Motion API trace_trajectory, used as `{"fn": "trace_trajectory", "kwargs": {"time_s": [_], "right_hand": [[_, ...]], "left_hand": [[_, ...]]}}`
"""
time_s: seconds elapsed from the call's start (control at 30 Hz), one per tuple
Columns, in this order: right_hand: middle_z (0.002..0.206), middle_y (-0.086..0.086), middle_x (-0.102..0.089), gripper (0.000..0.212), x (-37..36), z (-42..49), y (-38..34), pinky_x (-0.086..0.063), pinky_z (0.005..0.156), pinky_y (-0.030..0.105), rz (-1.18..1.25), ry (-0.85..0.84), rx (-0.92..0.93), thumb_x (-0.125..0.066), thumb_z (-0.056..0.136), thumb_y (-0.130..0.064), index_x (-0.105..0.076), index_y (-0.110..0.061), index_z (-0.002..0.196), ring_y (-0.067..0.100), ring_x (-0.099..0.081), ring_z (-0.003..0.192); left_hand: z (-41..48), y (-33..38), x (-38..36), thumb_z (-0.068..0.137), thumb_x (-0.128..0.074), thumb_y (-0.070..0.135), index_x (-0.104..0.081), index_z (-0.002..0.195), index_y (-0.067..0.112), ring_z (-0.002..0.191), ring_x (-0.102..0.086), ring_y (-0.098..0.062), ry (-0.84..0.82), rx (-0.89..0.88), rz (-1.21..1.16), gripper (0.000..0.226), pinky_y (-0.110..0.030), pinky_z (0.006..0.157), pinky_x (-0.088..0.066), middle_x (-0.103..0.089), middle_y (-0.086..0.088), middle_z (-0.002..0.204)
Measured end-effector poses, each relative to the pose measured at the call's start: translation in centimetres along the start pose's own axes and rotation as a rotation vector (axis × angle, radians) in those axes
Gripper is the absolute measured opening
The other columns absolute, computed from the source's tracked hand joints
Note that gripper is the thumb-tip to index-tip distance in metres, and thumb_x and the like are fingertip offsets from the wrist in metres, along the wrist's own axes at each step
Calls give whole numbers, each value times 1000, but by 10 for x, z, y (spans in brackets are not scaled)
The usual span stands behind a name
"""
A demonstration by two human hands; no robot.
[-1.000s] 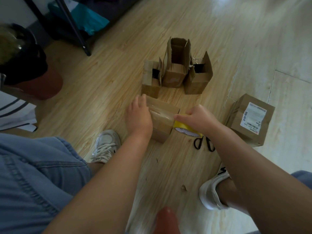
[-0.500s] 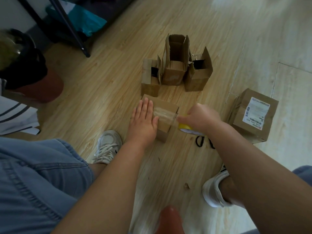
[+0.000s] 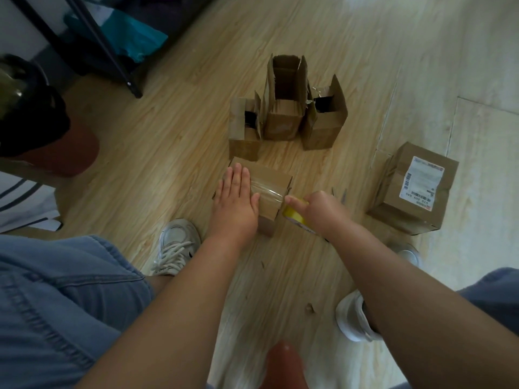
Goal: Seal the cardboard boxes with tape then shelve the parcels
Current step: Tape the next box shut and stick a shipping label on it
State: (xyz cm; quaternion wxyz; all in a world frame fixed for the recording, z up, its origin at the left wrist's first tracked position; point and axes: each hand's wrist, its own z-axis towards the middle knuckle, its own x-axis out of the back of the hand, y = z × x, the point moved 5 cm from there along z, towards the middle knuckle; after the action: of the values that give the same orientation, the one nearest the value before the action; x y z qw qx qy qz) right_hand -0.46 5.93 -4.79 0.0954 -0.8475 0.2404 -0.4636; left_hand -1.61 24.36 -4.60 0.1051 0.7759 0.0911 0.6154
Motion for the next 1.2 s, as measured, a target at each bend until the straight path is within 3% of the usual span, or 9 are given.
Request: {"fn": "trace_trajectory", "kwargs": {"time_s": [0.17, 0.27, 0.37, 0.47, 0.57, 0.7, 0.8, 0.97, 1.2], "right_hand": [[76, 2, -60, 57, 3, 0, 1, -41, 54, 30, -2, -43, -17, -45, 93, -71, -57, -16, 83, 17, -58, 68], [79, 3, -61, 60, 5, -1, 1, -39, 53, 29, -17, -32, -24, -45, 93, -70, -61, -12, 89, 17, -58, 69], [85, 1, -61, 65, 4, -3, 3, -45, 61, 30, 20, -44, -15, -46, 93, -70, -66, -11, 112, 18, -59, 76], [94, 0, -61, 69, 4, -3, 3, -47, 72, 32, 83, -35, -2, -49, 92, -71, -65, -11, 123, 19, -60, 86], [76, -1, -58, 60, 10, -5, 3, -45, 62, 30, 112, -47, 31, -53, 89, -71, -66, -12, 90, 15, -56, 68], [72, 10, -59, 68, 28, -10, -4, -44, 62, 32, 221, -38, 82, -60, 87, -67, -69, 1, 87, 20, -57, 65], [71, 9, -53, 57, 56, -21, -16, -44, 59, 31, 300, -15, 123, -64, 85, -65, -61, -9, 76, 17, -50, 59], [108, 18, -70, 51, 78, -34, -27, -53, 88, 39, 365, -45, 163, -64, 88, -58, -73, -9, 98, 29, -67, 102], [85, 16, -72, 51, 58, -23, -42, -56, 75, 40, 363, -47, 162, -64, 87, -61, -74, -11, 87, 20, -64, 73]], "left_hand": [[-16, 12, 9, 106, -14, 46, 0, 158, 21, 151, 17, -25, 81, 59, 88, 60, -42, 121, 11, 17, -9, 164], [-28, 12, 4, 88, -26, 79, 8, 156, 34, 148, 21, -36, -46, 174, -28, 88, -57, 118, 7, 24, -11, 161], [-25, 5, 5, 74, -41, 88, 11, 155, 37, 148, 19, -38, -99, 163, -11, 108, -61, 118, 2, 25, -11, 161], [-19, 3, 10, 72, -52, 84, 10, 155, 37, 148, 18, -39, -109, 159, -21, 113, -58, 118, -3, 25, -10, 161], [-15, 3, 17, 73, -66, 72, -1, 156, 36, 149, 13, -38, -86, 172, -121, 112, -52, 119, -15, 16, -8, 164], [-9, -7, 27, 73, -74, 62, -18, 156, 36, 151, 3, -31, -27, 205, -344, 104, -49, 120, -17, 4, -4, 165], [0, -10, 23, 72, -76, 61, -27, 154, 34, 150, -13, -26, -55, 231, -598, 99, -48, 120, -23, -11, -5, 164], [3, -23, 4, 69, -76, 62, -33, 152, 31, 141, -37, -21, -146, 282, -900, 99, -47, 113, -37, -34, -3, 157], [12, -20, -1, 86, -66, 36, -27, 155, 30, 147, -25, -19, -101, 258, -913, 79, -45, 118, -28, -24, 2, 162]]}}
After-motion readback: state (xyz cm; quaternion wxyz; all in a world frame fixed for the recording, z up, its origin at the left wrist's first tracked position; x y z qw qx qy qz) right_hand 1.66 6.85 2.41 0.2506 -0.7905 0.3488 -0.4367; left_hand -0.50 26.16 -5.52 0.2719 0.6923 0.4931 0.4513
